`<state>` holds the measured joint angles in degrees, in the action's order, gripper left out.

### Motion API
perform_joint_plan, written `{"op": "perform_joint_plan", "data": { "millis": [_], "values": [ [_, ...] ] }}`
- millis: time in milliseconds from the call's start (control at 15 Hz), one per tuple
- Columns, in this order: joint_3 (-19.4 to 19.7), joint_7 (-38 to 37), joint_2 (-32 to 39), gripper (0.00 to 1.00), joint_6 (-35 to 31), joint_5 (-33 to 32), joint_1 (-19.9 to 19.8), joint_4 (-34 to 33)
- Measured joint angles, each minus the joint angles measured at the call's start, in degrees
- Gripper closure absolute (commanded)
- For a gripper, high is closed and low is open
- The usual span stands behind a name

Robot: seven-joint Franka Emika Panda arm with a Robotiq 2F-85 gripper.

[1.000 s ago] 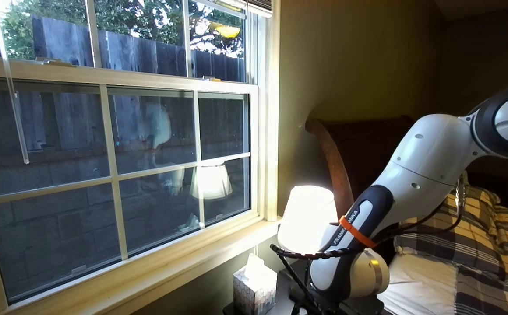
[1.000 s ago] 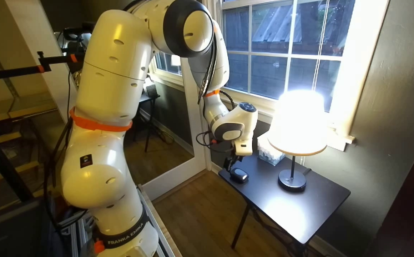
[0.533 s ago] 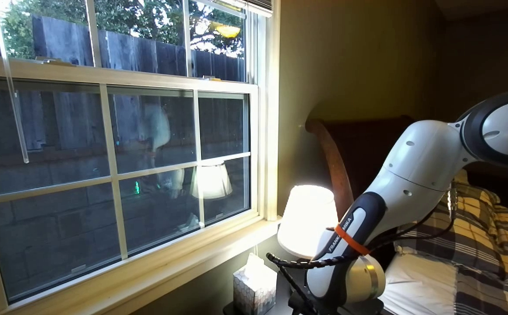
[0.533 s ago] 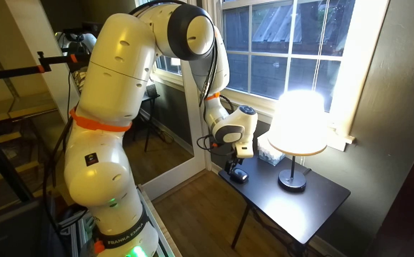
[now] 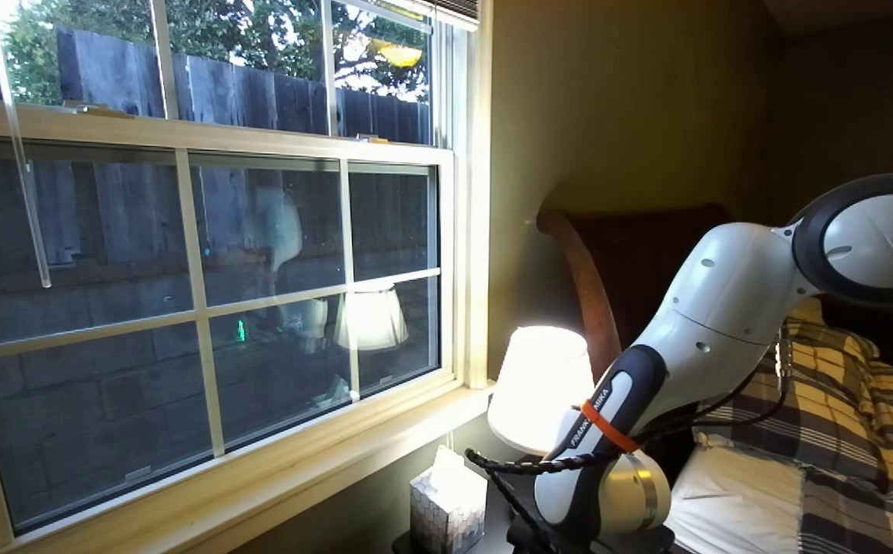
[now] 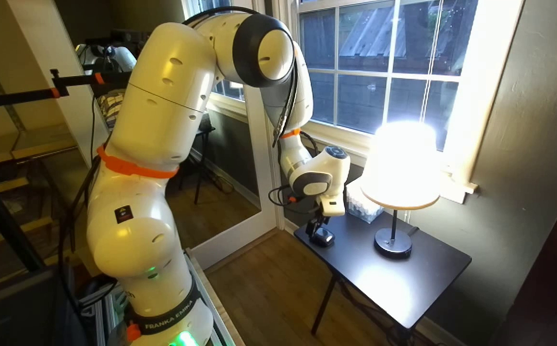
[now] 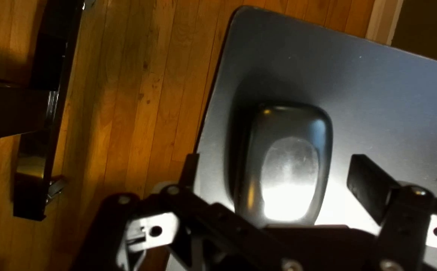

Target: Put the black object on the window seal

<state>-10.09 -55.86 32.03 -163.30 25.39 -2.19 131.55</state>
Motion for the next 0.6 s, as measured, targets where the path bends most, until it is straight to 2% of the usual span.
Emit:
{"op": "perform_joint_plan", "data": {
  "millis": [400,467,600],
  "values": [
    [-0.1,4.4,2.0,0.01,0.0,3.2,-0.3,-1.8],
    [-0.1,4.9,2.4,0.21,0.0,3.7,-0.4,-2.0],
    [-0.2,6.0,3.1,0.30,0.0,4.8,-0.6,-2.6]
  ]
}}
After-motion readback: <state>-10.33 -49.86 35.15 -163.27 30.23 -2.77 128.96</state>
